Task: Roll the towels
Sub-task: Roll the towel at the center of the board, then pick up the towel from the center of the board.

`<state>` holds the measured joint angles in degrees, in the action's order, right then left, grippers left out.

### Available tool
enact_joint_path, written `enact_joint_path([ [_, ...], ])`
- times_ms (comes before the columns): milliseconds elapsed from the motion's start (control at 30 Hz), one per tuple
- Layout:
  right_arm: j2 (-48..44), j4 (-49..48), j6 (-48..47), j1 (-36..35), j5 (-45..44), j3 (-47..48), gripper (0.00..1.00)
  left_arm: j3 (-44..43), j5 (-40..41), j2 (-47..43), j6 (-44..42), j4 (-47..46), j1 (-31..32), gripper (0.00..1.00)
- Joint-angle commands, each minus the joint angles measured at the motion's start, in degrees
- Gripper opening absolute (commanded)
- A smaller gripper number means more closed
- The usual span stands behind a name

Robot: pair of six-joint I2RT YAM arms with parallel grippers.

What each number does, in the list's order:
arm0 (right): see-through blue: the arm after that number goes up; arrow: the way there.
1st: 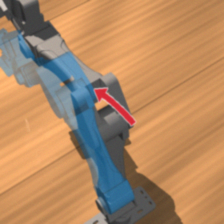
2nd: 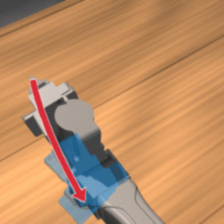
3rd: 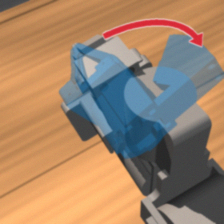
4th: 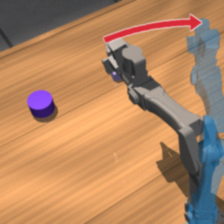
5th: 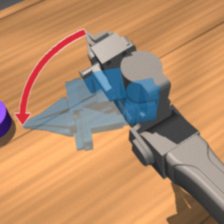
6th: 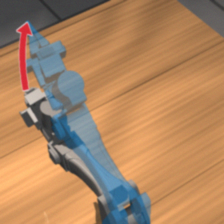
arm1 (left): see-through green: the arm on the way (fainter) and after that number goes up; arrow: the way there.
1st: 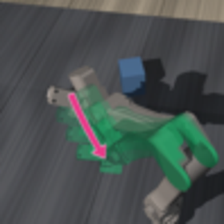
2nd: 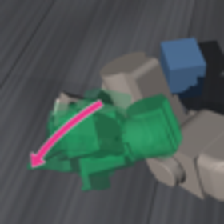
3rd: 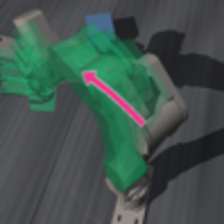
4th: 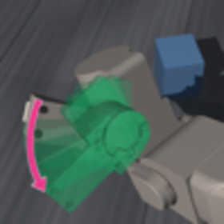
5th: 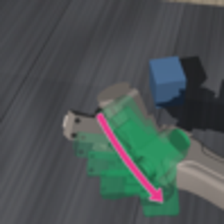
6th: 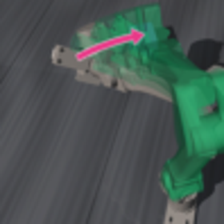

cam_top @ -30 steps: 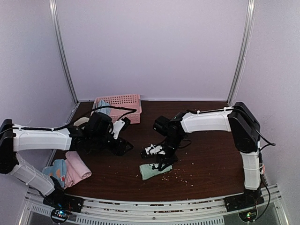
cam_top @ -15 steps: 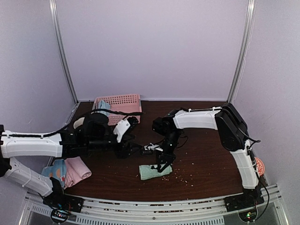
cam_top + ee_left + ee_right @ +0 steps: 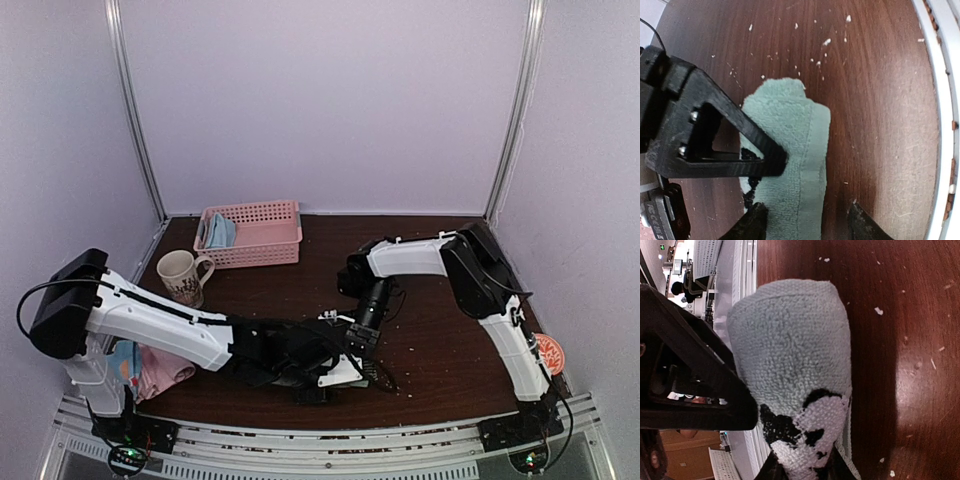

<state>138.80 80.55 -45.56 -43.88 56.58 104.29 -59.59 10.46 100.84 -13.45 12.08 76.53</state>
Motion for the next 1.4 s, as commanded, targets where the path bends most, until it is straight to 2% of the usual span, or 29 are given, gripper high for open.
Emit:
enact_joint_path([
  [0, 6.7, -2.9, 1.9, 1.0, -12.0, -3.2, 0.2, -2.1, 5.2, 2.6, -3.6, 0.3, 1.0, 0.57],
  [333, 8.4, -2.8, 5.6, 2.3, -8.2, -3.2, 0.18, -3.3, 7.5, 8.6, -5.1, -3.4, 2.7, 0.57],
  [567, 9.6, -2.7, 7.0, 3.5, -3.9, -4.1, 0.18, -5.1, 12.1, 12.5, -5.6, -3.3, 3.3, 0.57],
  [867, 9.4, -2.8, 9.1, 4.5, 2.4, -4.5, 0.22, -6.1, 16.2, 16.1, -5.2, -5.0, 3.5, 0.52],
  [967, 9.1, -2.7, 9.6, 4.5, 3.3, -4.8, 0.24, -6.5, 17.6, 16.9, -5.1, -5.5, 3.5, 0.46],
  [1100, 7.7, -2.7, 9.4, 4.5, 1.9, -4.3, 0.33, -5.9, 17.8, 16.9, -5.5, -6.6, 3.5, 0.34],
  [1300, -0.8, -2.8, 10.3, 7.0, -1.9, -2.3, 0.51, -4.9, 18.2, 14.1, -6.2, -7.7, 3.4, 0.15],
  [1367, -3.5, -2.8, 11.8, 9.3, -2.6, -0.9, 0.69, -4.9, 17.9, 13.0, -6.7, -7.5, 3.4, 0.12],
])
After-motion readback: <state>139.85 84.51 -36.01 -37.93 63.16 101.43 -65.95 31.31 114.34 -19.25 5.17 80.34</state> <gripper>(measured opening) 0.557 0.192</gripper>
